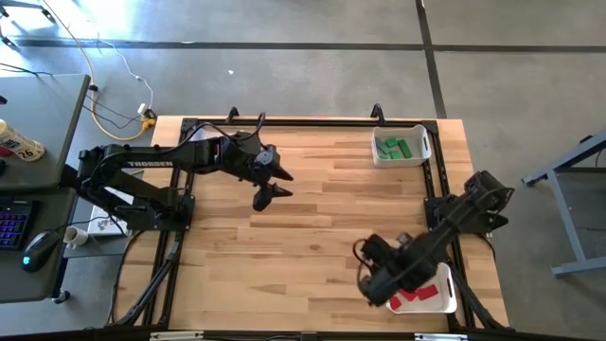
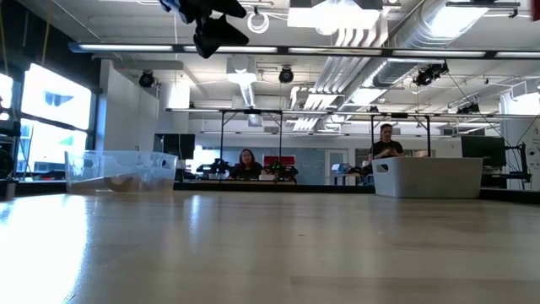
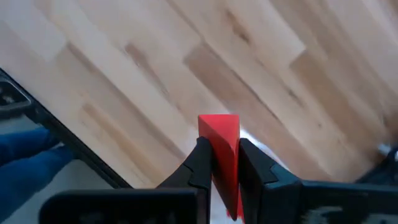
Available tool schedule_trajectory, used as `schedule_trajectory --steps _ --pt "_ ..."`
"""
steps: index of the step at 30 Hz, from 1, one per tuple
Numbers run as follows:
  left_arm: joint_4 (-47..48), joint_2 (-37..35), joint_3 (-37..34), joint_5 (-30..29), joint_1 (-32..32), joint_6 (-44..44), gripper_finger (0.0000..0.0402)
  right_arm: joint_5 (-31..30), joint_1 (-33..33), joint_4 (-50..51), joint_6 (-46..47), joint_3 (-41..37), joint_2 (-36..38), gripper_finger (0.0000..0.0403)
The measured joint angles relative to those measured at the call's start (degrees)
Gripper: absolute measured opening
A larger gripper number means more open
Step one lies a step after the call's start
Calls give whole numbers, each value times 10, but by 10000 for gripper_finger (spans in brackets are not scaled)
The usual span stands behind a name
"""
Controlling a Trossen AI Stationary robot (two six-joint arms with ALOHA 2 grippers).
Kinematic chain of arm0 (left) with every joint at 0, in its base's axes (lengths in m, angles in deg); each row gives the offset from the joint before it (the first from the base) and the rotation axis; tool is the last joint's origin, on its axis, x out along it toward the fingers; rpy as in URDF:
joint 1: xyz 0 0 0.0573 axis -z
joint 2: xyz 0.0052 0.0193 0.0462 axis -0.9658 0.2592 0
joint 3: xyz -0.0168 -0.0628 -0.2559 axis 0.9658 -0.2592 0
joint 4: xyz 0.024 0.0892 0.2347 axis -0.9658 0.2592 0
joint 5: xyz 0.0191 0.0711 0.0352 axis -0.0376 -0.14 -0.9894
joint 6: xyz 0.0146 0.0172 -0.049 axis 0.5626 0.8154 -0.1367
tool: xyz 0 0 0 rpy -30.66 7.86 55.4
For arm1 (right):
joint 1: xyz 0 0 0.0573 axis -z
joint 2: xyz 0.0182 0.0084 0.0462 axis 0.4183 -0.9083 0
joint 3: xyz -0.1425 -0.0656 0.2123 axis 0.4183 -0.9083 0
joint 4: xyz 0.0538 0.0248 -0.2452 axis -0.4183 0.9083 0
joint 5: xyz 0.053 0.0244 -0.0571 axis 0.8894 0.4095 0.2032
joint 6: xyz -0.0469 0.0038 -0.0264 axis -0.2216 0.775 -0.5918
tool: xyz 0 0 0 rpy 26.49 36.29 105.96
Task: Sort & place blocks by color
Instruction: Put the red block into the white bin
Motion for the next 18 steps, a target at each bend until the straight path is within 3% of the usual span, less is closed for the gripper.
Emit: schedule_trajectory --steps 9,18 --pt "-24 -3 0 -46 6 0 227 52 -68 16 79 0 -32 21" --pt "17 -58 0 -67 20 28 227 71 -106 39 124 0 -57 21"
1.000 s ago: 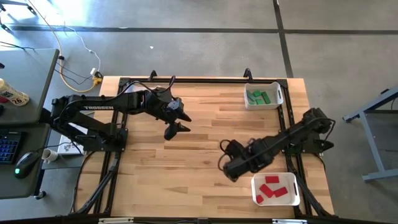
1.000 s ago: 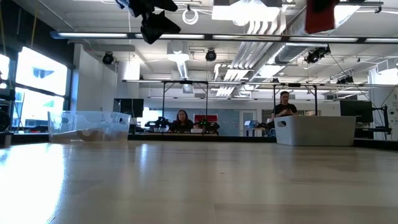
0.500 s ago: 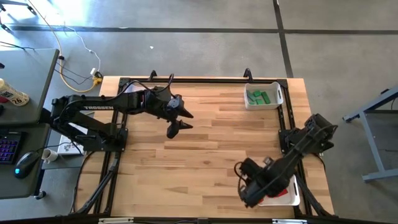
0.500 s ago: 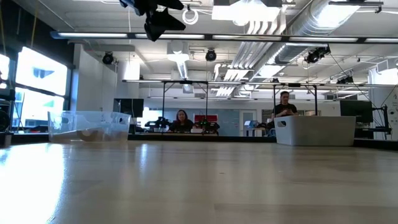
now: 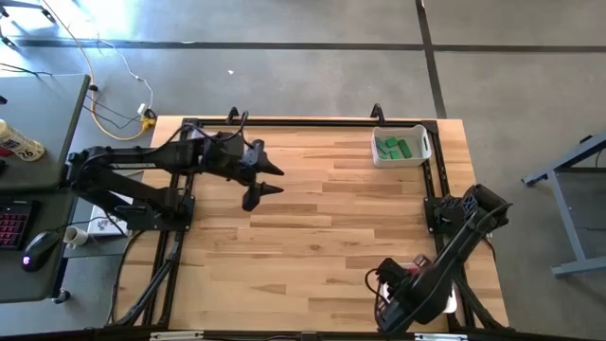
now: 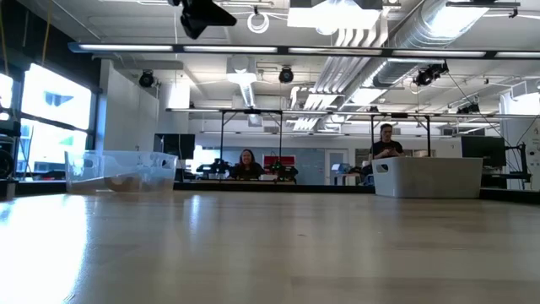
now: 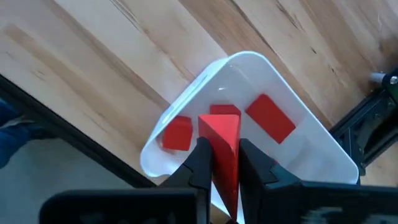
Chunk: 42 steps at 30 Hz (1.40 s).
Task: Sort & place blocks by color
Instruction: Put the red block into the white bin, then return to Home Position
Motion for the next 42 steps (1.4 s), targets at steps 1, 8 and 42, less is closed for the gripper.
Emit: schedule_trajectory --steps 1,8,42 --pt "14 -9 0 -2 0 4 227 0 -3 0 1 0 -6 21" --pt "29 -90 -49 -6 4 -10 227 15 -5 9 3 0 -46 21" --pt "-77 -541 -340 -38 4 -119 227 -19 36 30 -9 0 -20 155"
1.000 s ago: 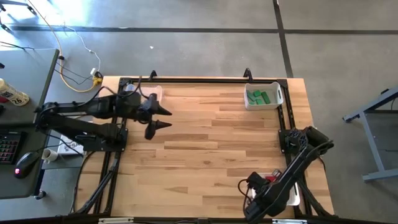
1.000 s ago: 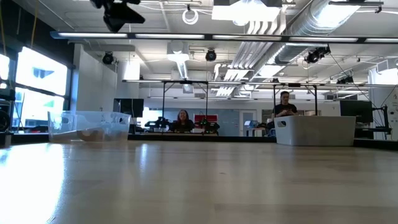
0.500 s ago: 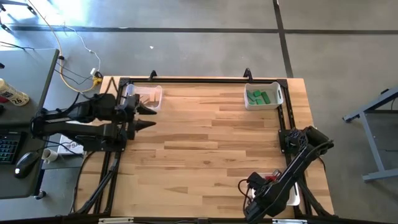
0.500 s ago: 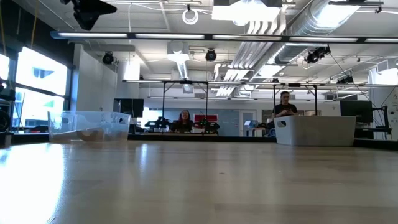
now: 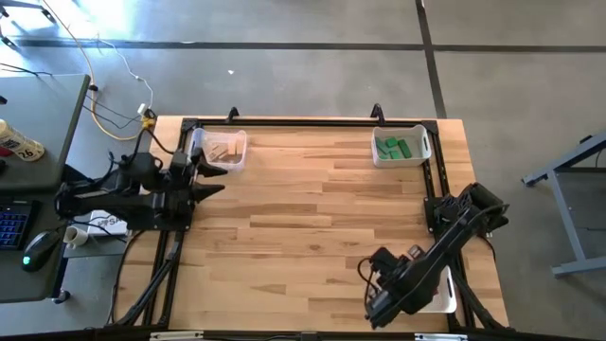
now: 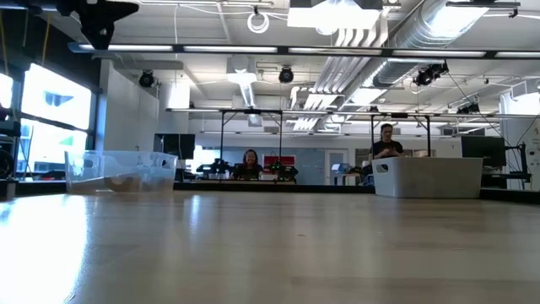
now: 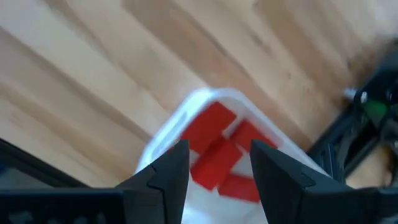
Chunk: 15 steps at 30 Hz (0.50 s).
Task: Sort & place blocks by color
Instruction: Return to Home Position
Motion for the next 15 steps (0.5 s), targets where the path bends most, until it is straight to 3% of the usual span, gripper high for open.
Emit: schedule_trajectory --steps 4,15 --pt "-65 -37 -56 0 0 -24 227 -57 19 0 -1 0 29 156" --pt "-67 -118 -138 -16 0 -30 227 -210 70 -14 -16 0 124 156"
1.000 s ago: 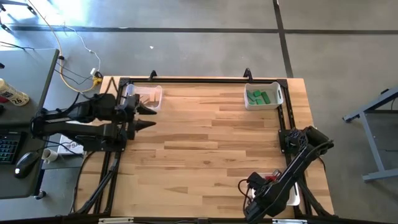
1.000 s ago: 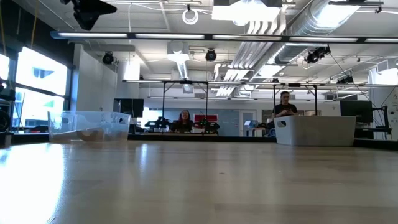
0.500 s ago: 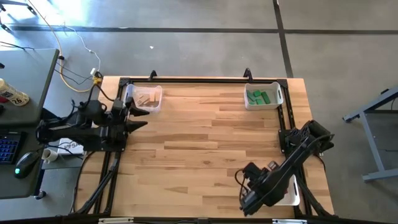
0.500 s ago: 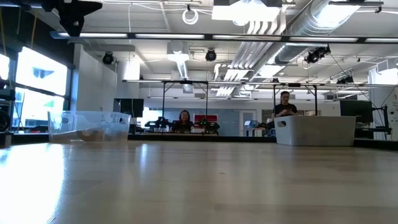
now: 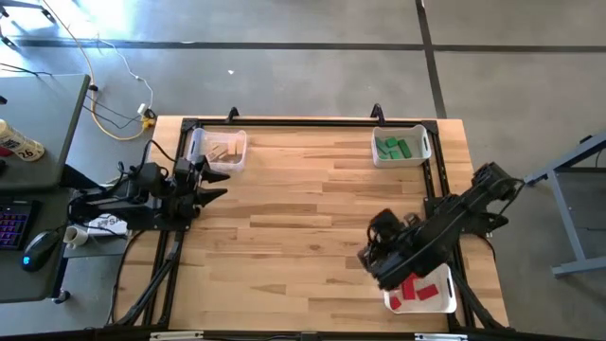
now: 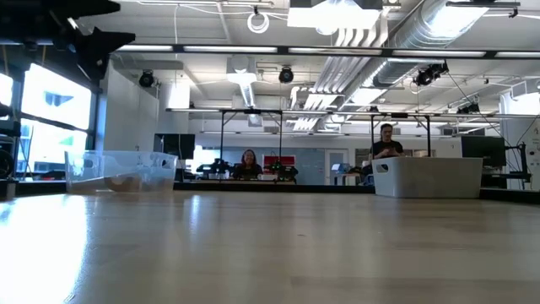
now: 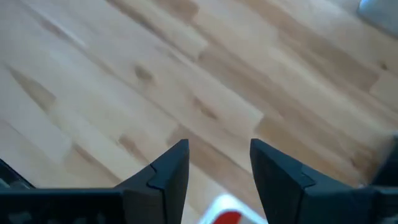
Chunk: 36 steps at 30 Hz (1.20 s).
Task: Sort & place blocks by color
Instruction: Return to Home Position
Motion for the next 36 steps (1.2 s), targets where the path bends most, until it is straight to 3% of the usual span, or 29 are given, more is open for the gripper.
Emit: schedule_trajectory --steps 15,20,36 --pt "-37 -19 -88 -42 0 -7 227 -173 18 -4 -76 0 91 156" --pt "-106 -19 -130 -44 0 -17 227 -226 22 0 -89 0 116 156" --pt "-93 -15 -130 -39 -2 16 227 -270 79 1 -256 0 203 156"
